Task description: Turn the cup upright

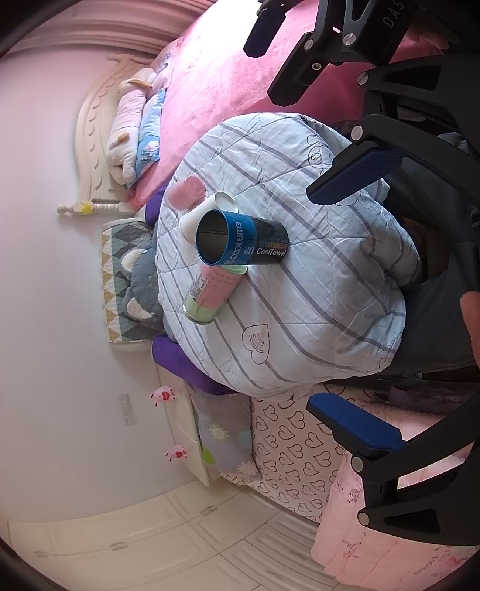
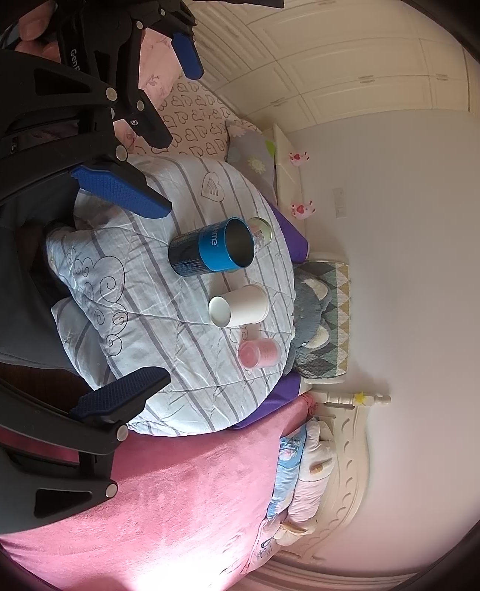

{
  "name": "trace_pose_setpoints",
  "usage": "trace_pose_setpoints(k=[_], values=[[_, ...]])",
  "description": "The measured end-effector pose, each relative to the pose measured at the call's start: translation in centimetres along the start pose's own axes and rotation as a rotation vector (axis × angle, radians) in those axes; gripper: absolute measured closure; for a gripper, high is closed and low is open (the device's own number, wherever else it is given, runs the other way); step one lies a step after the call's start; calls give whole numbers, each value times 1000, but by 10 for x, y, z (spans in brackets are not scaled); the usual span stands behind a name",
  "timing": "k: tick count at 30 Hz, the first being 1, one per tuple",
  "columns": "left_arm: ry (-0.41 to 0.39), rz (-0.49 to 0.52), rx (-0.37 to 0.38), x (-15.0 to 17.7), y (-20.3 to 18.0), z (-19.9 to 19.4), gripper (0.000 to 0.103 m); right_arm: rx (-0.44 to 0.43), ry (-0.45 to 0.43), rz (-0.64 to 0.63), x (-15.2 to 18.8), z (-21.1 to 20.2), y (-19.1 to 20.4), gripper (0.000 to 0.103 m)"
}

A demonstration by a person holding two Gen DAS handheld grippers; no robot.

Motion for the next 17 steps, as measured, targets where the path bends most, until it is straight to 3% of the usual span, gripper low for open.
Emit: trace_pose_setpoints(k=[17], values=[[-18,8,14,-5,2,-2,0,0,4,5,-1,0,-2,19]])
Point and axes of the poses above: each gripper's, at about its wrist camera, not at the fingertips, and z roughly the way its jaws point, y to its left, x to its underside, the point moved 5 cm from there along z, roughly the way its jaws point, and after that the axes turned 4 degrees about -y, right-handed, at the moved point
